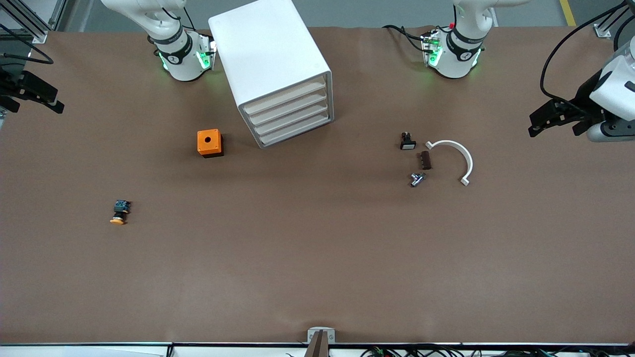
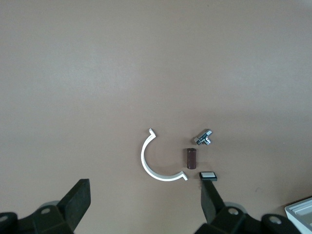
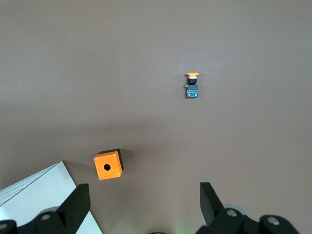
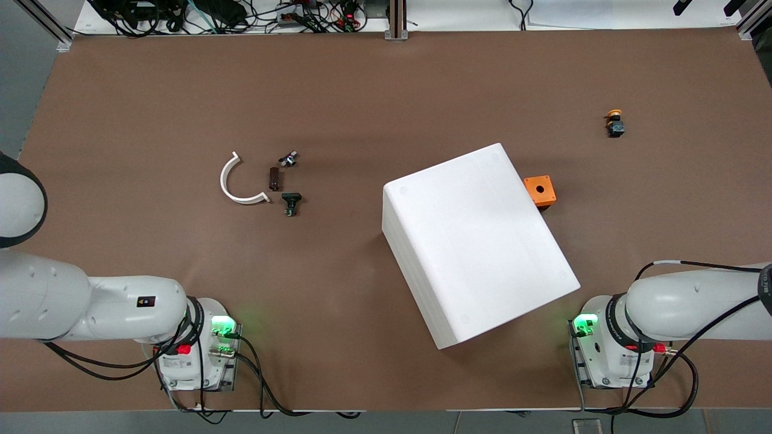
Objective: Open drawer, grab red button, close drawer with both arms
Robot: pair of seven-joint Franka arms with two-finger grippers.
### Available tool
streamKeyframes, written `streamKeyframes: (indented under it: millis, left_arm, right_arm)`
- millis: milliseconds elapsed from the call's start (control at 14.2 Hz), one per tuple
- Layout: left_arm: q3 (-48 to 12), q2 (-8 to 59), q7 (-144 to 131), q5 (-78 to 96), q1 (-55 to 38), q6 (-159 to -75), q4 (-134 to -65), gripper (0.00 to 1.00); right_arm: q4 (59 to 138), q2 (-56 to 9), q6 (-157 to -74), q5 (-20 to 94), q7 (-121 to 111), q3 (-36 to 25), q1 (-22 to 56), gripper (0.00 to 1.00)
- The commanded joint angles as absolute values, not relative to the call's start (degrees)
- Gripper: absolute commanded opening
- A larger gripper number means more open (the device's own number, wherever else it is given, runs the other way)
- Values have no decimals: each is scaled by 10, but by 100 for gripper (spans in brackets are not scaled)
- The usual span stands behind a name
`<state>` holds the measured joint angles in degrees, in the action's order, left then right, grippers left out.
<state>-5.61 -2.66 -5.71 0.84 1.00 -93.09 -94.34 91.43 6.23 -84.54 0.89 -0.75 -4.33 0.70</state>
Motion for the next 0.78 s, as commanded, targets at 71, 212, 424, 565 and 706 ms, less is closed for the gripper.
streamKeyframes:
  millis: [71, 212, 424, 565, 706]
  left_arm:
    - [-57, -20, -58, -3, 7, -918, -928, 100]
    - [-57, -20, -54, -1, 10, -918, -927, 100]
    - [-55, -16, -54, 4, 12, -918, -927, 100]
    - [-54, -11, -60, 5, 11, -914, -930, 100]
    - [-54, -1, -61, 4, 11, -894, -929, 100]
  right_arm:
    - [931, 78, -853, 11, -9, -44, 10, 100]
    - [931, 77, -856, 11, -10, -44, 10, 100]
    - [931, 77, -857, 11, -9, -44, 10, 100]
    - [931, 77, -857, 11, -9, -45, 10, 100]
    - [931, 77, -857, 11, -9, -44, 10, 100]
